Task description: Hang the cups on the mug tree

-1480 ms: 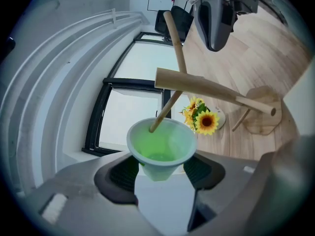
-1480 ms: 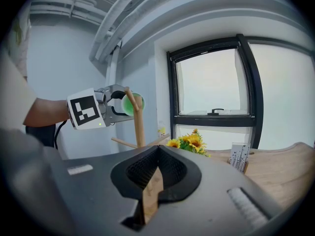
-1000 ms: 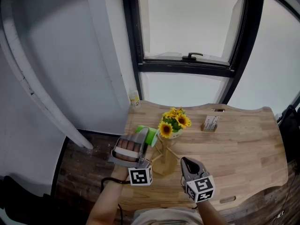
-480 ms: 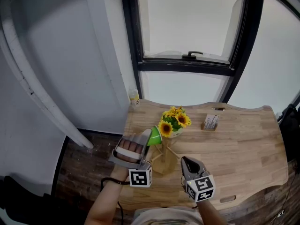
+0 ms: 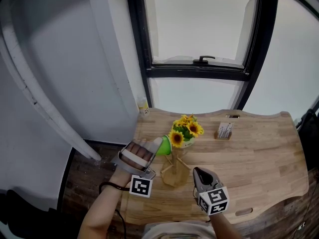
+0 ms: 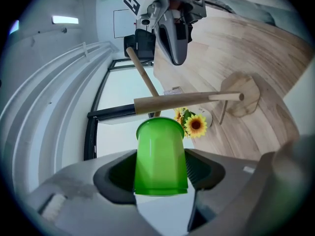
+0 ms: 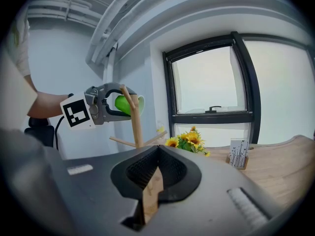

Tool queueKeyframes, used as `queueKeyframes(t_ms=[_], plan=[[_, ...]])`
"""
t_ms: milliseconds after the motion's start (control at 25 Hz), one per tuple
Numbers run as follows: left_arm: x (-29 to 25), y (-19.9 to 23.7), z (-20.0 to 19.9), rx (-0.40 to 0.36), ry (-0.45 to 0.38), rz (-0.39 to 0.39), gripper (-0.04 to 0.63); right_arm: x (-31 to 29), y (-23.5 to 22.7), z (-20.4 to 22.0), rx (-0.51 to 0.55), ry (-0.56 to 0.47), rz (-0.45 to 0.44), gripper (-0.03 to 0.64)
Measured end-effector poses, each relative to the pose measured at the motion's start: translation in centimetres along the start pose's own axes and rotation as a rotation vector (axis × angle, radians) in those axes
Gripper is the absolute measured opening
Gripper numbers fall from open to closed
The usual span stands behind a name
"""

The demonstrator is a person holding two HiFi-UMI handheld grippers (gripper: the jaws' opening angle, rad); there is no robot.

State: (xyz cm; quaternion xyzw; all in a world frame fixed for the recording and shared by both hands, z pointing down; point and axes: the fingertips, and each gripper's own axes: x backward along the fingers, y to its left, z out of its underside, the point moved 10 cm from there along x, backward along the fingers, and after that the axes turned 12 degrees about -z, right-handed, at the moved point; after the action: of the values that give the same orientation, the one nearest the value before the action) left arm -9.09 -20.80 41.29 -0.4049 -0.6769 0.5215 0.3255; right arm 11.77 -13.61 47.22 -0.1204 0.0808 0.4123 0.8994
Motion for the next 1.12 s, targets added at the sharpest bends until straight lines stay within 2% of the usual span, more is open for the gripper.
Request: queueKeyframes(t_ms=[520, 920, 1120], plan=[[-1.1, 0.0, 0.6, 0.079, -0.090, 0.083, 0.286, 0.4, -0.6, 0.1, -0.010, -0.004, 0.022, 0.000], [-1.7, -0.4, 0.7, 0.099, -0.129, 0.112, 0.287, 0.2, -1.1, 0.2, -0.017, 0.002, 0.028, 0.000], [-2.0, -0.2, 0.0, 0.072, -0.155, 0.116, 0.287, 0.1, -1.4, 0.3, -0.023, 0.001, 0.031, 0.000]])
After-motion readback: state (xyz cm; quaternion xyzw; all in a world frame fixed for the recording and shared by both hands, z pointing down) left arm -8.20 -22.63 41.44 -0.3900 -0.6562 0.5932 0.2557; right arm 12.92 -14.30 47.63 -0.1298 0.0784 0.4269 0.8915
